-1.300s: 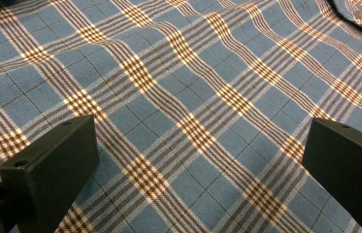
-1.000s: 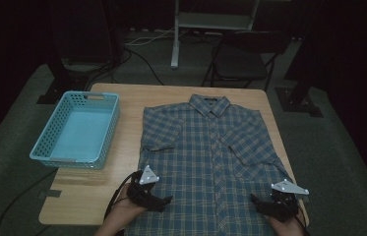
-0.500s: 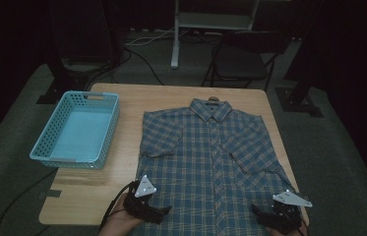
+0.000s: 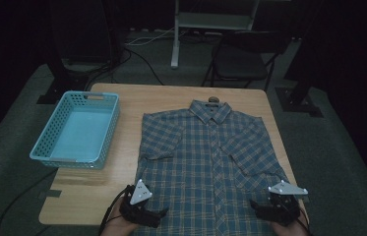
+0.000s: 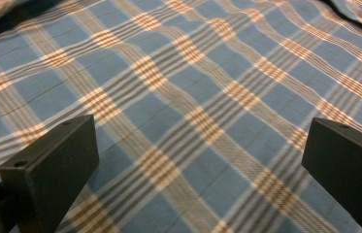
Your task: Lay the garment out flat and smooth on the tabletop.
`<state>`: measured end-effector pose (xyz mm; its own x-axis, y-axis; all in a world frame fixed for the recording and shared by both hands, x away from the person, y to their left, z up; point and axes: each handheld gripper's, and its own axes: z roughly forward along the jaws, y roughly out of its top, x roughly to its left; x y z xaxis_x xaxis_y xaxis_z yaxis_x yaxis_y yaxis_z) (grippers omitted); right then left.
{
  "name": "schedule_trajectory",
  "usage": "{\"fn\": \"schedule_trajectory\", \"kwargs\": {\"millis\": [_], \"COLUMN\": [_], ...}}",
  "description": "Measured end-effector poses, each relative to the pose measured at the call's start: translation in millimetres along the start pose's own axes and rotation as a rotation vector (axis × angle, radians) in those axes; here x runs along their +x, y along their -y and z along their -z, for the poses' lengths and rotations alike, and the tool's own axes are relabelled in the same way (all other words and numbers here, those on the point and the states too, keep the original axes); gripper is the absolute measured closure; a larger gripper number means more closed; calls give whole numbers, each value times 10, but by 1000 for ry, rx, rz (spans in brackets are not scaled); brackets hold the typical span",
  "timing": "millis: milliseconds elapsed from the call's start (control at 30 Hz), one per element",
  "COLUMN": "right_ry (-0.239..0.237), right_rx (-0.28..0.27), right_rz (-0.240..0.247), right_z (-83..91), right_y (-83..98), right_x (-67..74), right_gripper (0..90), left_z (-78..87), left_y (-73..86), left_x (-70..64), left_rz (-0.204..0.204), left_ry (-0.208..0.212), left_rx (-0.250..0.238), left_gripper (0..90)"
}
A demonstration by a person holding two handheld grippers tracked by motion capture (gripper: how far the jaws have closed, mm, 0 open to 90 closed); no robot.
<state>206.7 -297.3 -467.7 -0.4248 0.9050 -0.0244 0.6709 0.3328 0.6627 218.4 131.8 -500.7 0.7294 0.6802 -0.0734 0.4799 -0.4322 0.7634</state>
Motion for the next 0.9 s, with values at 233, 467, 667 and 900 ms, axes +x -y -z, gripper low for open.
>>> {"fn": "schedule_trajectory", "kwargs": {"millis": [233,467,667,900], "right_ry": [-68,-159,-158,-138], "right_rx": [-50,-33,60,147], "right_rz": [88,144,142,171], "right_z": [-56,-457,-907,-1242], "right_y": [-570,-1276,-1588,-1651], "right_x": [-12,-91,-179,-182], "right_gripper": [239,373,480,481], "left_z": [-11,-12,-12,-2], "left_y": [-1,18,32,39], "left_x": [-27,-34,-37,-19], "left_rz": [-32,-31,-26,-15], "left_ry": [19,20,19,30], "left_rx": [5,-9,-22,-29], "left_gripper": [4,4,5,5]}}
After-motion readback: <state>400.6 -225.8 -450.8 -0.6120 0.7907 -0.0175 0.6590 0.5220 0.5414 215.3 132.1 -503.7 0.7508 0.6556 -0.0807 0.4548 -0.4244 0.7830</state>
